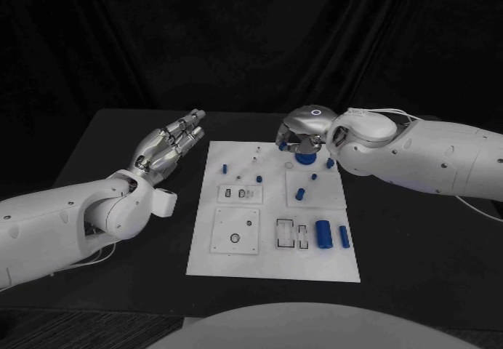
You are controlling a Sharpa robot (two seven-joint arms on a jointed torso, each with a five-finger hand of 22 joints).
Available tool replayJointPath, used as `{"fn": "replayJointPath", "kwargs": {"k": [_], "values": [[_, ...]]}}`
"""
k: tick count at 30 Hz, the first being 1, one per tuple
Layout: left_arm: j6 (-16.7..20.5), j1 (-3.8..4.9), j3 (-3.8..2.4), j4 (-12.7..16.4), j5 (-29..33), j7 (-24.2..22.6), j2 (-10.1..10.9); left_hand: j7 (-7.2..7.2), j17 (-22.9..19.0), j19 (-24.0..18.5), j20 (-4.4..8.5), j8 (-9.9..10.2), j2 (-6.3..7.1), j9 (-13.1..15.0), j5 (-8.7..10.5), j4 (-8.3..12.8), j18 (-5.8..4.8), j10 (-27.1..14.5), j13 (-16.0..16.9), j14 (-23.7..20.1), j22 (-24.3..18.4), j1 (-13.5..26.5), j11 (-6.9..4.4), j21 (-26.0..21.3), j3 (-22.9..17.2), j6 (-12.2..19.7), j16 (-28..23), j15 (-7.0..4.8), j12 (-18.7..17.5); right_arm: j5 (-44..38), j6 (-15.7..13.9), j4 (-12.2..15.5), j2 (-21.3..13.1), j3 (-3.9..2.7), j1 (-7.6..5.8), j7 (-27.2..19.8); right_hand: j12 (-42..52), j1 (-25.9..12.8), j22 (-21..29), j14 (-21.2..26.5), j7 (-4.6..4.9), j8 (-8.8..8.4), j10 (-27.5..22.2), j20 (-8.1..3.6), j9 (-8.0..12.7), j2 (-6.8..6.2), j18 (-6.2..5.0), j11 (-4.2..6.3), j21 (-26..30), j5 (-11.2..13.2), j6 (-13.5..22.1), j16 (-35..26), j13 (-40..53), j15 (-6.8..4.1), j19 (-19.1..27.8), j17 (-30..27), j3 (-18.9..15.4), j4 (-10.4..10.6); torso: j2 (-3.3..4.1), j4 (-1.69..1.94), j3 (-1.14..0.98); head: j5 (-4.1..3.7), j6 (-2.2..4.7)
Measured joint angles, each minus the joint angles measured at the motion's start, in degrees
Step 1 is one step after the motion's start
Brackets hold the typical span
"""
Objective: Assemble the parts on the task board
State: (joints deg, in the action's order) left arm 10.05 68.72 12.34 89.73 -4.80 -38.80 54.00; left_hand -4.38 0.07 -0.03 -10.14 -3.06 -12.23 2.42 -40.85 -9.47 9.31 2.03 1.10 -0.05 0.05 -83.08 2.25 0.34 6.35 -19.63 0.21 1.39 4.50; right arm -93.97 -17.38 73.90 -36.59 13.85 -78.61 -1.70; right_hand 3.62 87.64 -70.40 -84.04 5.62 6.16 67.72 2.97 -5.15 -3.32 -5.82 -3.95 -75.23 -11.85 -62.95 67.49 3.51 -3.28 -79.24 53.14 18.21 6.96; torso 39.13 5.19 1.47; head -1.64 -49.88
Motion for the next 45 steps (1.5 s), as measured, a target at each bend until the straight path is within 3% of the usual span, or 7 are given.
{"fn": "replayJointPath", "kwargs": {"k": [11, 20, 22, 23, 26, 29, 45], "values": [[0.02, 0.0, 0.0, -0.32, 0.0, -0.01, -0.83, 0.26, 0.01, -0.01, 0.0, -0.05, 0.0, -0.01, -0.04, 0.06, 0.0, 0.03, 0.04, 0.0, 0.01, 0.0, 0.03, 0.0, -0.06, 0.14, 0.0, 0.0, 0.14, 2.98, -0.1, -7.15, 6.46, -0.14, -0.46, 0.35, -0.02, -0.56, -0.16, 0.0, 0.21, -0.29, 0.39, 0.0, 0.0, -0.56, 0.0, 0.37, 0.0, 0.2, 0.22, 0.0, -0.02, 0.0, 0.0, -0.1, 0.39, 0.4, 0.07, 0.1, 0.05, 0.13, 0.3], [0.02, 0.0, 0.0, -0.74, -0.01, -0.01, -1.43, 1.45, 0.02, -0.01, 0.0, 0.64, 0.31, -0.52, -0.04, 0.23, 0.0, -0.46, 0.01, -0.01, 0.01, 0.31, -0.54, 0.0, -0.55, 4.2, 0.0, -0.02, 0.14, 4.15, -0.04, -12.44, 10.5, -0.42, 0.41, 0.56, -0.04, -0.87, -0.22, 0.0, 0.42, -0.63, 0.63, 0.0, 0.15, -0.86, 0.0, 0.61, 0.0, 0.59, 0.42, 0.0, -0.04, 0.0, 0.0, -0.19, 0.61, 0.63, 0.18, 0.32, 0.03, -0.12, 0.07], [0.02, 0.0, 0.0, -0.76, -0.01, -0.01, -1.54, 2.66, 0.01, -0.01, 0.0, 1.33, 0.44, -0.82, -0.04, 0.16, 0.0, -0.48, -0.03, -0.02, 0.01, 0.44, -0.91, 0.0, -0.64, 7.0, 0.0, -0.02, 0.1, 4.27, 0.0, -12.96, 10.98, -0.48, 0.5, 0.58, -0.09, -0.87, -0.22, 0.0, 0.44, -0.86, 0.71, 0.0, 0.16, -0.86, 0.0, 0.7, 0.0, 0.64, 0.44, 0.0, -0.05, 0.0, 0.0, -0.25, 0.44, 0.8, 0.26, 0.44, 0.02, -0.29, 0.21], [0.02, 0.0, 0.0, -0.76, -0.01, -0.01, -1.57, 5.33, 0.0, -0.01, 0.0, 1.7, 0.73, -1.09, -0.04, 0.21, 0.0, -0.56, -0.06, -0.01, 0.02, 0.74, -0.84, 0.0, -0.89, 9.93, 0.0, -0.02, -0.12, 4.33, 0.02, -13.16, 11.17, -0.5, 0.53, 0.59, -0.09, -0.87, -0.22, 0.0, 0.61, -0.86, 0.72, 0.0, 0.18, -0.86, 0.0, 0.71, 0.0, 0.81, 0.61, 0.0, -0.05, 0.0, 0.0, -0.3, 0.44, 0.8, 0.32, 0.52, 0.0, -0.41, 0.35], [0.04, 0.0, 0.0, -0.82, -0.02, -0.01, -1.6, 9.1, -0.02, -0.01, 0.0, 1.9, 0.67, -1.45, -0.04, 0.23, -0.01, -0.81, -0.11, -0.02, 0.01, 0.88, -0.59, 0.0, -1.02, 13.64, 0.0, -0.02, -0.35, 4.46, 0.16, -13.54, 11.64, -0.52, 0.62, 0.65, -0.12, -1.17, -0.22, 0.0, 0.63, -1.12, 0.8, 0.0, 0.25, -1.15, 0.0, 0.78, 0.0, 0.82, 0.63, 0.0, -0.08, 0.0, 0.0, -0.31, 0.61, 0.96, 0.49, 0.69, 0.0, -0.68, 0.54], [0.06, 0.0, 0.0, -0.89, -0.02, -0.01, -1.6, 10.85, -0.03, -0.01, 0.0, 1.9, 0.66, -1.56, -0.04, 0.32, 0.0, -0.81, -0.14, -0.02, 0.02, 1.31, -0.59, 0.0, -1.11, 14.81, 0.0, -0.03, -0.35, 4.56, 0.41, -13.68, 11.97, -0.54, 0.7, 0.72, -0.12, -1.17, -0.21, 0.0, 0.69, -1.18, 0.8, 0.0, 0.29, -1.15, 0.0, 0.78, 0.0, 0.82, 0.96, 0.0, -0.09, 0.01, 0.0, -0.31, 0.61, 0.96, 0.59, 0.8, 0.01, -0.98, 0.64], [0.12, 0.0, 0.0, -0.99, -0.02, -0.01, -1.74, 9.38, -0.02, -0.01, 0.0, 2.12, 0.66, -1.61, -0.04, 0.54, 0.0, -0.79, -0.13, -0.02, 0.03, 1.3, -1.03, 0.0, -1.33, 15.43, 0.0, -0.03, -0.58, 4.75, 1.92, -14.46, 12.91, -0.59, 1.05, 1.33, -0.13, -1.41, -0.26, 0.0, 0.75, -1.79, -0.1, 0.0, 0.44, -1.37, 0.0, 0.59, 0.01, 1.27, 1.57, -0.01, -0.1, 0.01, 0.0, -0.41, 0.93, 1.29, 0.69, 1.02, 0.08, -1.21, 0.98]]}}
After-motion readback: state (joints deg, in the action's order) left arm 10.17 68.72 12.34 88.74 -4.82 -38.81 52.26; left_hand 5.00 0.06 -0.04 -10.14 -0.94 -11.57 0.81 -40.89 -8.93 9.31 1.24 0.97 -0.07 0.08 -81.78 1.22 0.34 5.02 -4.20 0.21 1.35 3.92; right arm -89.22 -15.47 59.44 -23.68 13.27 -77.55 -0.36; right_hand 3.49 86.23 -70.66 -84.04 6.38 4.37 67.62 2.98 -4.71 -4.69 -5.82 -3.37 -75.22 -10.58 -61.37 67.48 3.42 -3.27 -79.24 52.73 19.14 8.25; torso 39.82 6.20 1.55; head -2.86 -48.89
